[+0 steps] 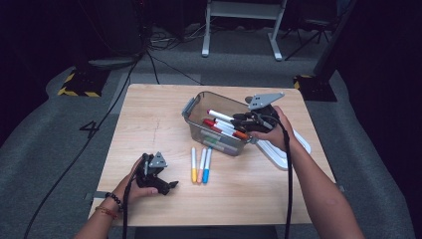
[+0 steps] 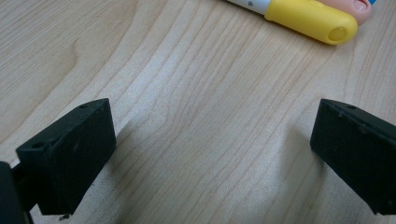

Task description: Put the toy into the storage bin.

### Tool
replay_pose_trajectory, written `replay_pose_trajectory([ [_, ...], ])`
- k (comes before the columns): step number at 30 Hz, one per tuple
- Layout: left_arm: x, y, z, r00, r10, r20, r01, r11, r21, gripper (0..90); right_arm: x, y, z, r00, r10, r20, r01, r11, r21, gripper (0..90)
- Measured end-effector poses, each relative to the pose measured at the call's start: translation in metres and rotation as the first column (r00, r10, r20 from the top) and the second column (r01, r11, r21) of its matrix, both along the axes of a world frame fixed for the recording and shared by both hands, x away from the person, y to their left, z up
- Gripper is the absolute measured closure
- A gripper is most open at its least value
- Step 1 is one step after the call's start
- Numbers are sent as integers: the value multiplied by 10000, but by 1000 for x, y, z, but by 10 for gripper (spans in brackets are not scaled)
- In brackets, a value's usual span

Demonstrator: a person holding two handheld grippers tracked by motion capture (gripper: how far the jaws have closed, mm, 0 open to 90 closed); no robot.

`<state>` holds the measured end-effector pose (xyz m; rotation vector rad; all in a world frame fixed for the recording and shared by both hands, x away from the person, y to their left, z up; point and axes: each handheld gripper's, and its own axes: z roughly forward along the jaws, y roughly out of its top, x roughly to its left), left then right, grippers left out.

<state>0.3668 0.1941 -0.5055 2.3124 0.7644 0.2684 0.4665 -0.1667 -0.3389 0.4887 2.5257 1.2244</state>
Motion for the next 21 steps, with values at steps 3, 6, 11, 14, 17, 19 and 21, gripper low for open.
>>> replay_pose_trajectory([
  [3, 0, 0, 0, 10000, -1, 1, 1, 10000, 2, 6, 11, 7, -4, 9999, -27, -159, 23, 9997, -254, 746],
  [6, 0, 0, 0, 10000, 1, -1, -1, 10000, -1, 6, 19, 14, -8, 9996, -61, -284, 45, 9984, -557, 746],
  [11, 0, 0, 0, 10000, -4, 5, 4, 10000, 4, 6, 32, 25, -19, 9983, -238, -530, 185, 9949, -994, 746],
  [14, 0, 0, 0, 10000, 1, 1, -1, 10000, -1, 5, 37, 33, -23, 9976, -233, -659, 155, 9931, -1166, 746],
  [17, 0, 0, 0, 10000, 2, -7, -2, 10000, -6, 6, 40, 41, -27, 9972, -195, -718, 82, 9879, -1549, 746],
  [19, 0, 0, 0, 10000, -1, 5, 1, 10000, 2, 6, 41, 43, -29, 9969, -197, -766, 65, 9857, -1683, 746],
  [21, 0, 0, 0, 10000, 2, -4, -2, 10000, -4, 6, 42, 44, -31, 9963, -230, -830, 68, 9816, -1908, 745],
])
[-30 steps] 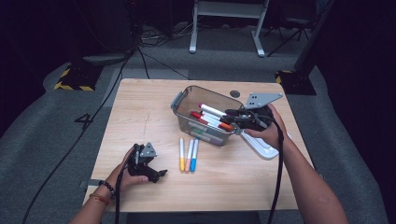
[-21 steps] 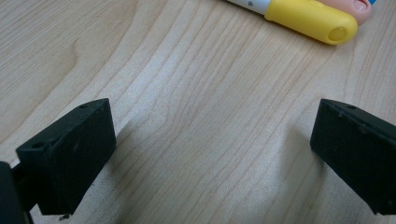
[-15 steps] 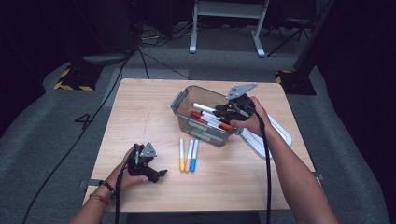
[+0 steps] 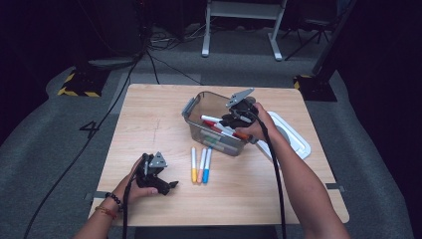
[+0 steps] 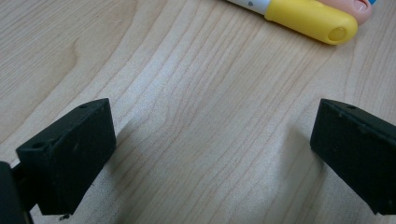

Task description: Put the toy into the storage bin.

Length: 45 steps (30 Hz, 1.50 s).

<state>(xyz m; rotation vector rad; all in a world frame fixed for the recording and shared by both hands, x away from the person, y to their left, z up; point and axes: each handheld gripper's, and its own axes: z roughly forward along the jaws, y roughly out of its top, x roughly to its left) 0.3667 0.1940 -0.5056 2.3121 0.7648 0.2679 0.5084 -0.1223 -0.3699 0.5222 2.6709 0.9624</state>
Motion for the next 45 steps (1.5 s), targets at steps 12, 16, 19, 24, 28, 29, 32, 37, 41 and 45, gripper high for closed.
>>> replay_pose_trajectory([
  [12, 0, 0, 0, 10000, 0, -2, 0, 10000, -1, 6, 6, -6, -6, 9983, -528, -251, 527, 9986, -71, 606],
  [16, 0, 0, 0, 10000, 0, 0, 0, 10000, 0, 6, 2, -18, 0, 9964, -807, -241, 822, 9943, 674, 539],
  [19, 0, 0, 0, 10000, -1, -1, 1, 10000, 0, 6, -7, -28, 7, 9935, -1138, 74, 1125, 9888, 981, 446],
  [24, 0, 0, 0, 10000, 8, -1, -8, 10000, 7, 6, -24, -50, 18, 9867, -1570, 423, 1484, 9759, 1597, 343],
  [28, 0, 0, 0, 10000, 3, -1, -3, 10000, 0, 6, -41, -64, 26, 9753, -1963, 1011, 1785, 9704, 1624, 264],
  [29, 0, 0, 0, 10000, 2, 3, -2, 10000, 3, 6, -47, -68, 28, 9715, -2094, 1115, 1896, 9678, 1655, 246],
  [32, 0, 0, 0, 10000, 0, 4, 0, 10000, 1, 5, -64, -81, 32, 9656, -2186, 1406, 1919, 9644, 1820, 236],
  [37, 0, 0, 0, 10000, -1, 3, 1, 10000, 4, 6, -91, -103, 34, 9556, -2392, 1720, 1938, 9500, 2448, 238],
  [41, 0, 0, 0, 10000, 3, 2, -3, 10000, 1, 6, -112, -114, 25, 9557, -2325, 1806, 1851, 9516, 2452, 235],
  [45, 0, 0, 0, 10000, 2, 5, -2, 10000, 2, 6, -128, -119, 9, 9577, -2286, 1746, 1796, 9493, 2580, 236],
])
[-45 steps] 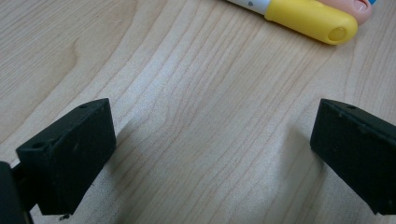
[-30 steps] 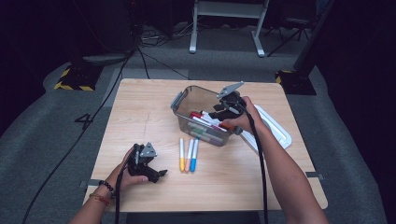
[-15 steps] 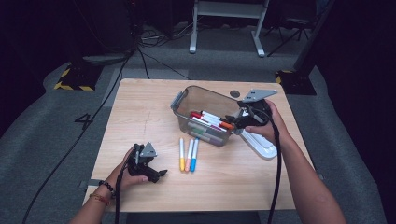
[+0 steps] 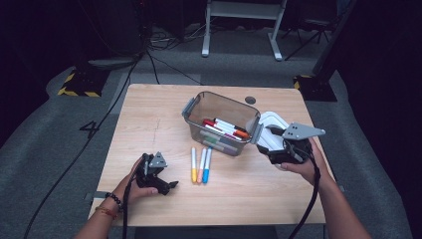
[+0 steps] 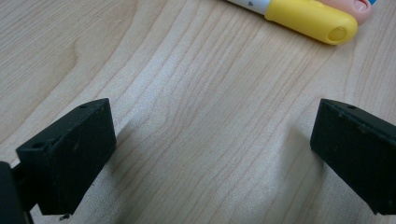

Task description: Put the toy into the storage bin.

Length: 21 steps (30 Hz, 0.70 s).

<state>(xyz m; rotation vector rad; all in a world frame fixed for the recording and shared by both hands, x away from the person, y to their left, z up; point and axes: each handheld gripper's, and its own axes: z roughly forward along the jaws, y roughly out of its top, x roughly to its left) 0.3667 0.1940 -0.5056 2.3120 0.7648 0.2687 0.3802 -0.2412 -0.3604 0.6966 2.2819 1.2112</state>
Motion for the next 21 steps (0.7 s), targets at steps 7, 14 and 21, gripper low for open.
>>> replay_pose_trajectory([
  [7, 0, 0, 0, 10000, 3, -7, -3, 10000, -6, 6, -16, 12, -38, 9987, 215, -469, -208, 9997, 143, 254],
  [14, 0, 0, 0, 10000, 0, -8, 0, 10000, -2, 6, -17, 50, -75, 9883, 911, -1221, -926, 9957, -62, 257],
  [21, 0, 0, 0, 10000, -5, -2, 5, 10000, 1, 6, -14, 109, -104, 9733, 1663, -1583, -1762, 9831, -501, 265],
])
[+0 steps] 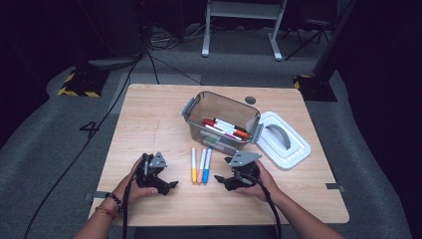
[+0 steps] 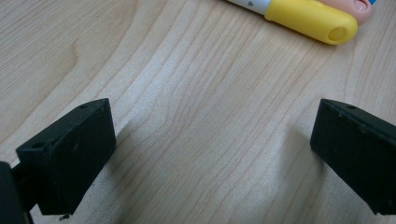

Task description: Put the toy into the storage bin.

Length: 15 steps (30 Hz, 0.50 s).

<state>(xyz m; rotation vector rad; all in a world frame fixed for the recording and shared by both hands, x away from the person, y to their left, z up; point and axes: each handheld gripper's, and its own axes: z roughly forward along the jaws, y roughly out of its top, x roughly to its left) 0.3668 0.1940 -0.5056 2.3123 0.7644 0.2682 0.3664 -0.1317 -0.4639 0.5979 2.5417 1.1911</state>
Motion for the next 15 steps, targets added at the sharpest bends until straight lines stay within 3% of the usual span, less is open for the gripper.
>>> replay_pose_trajectory([
  [7, 0, 0, 0, 10000, -12, 4, 12, 10000, 4, 6, 11, 34, -15, 10000, -79, -44, 78, 10000, -39, 267],
  [15, 0, 0, 0, 10000, -23, 2, 23, 10000, 4, 6, 21, 42, -25, 9989, -412, -217, 411, 9991, -57, 267],
])
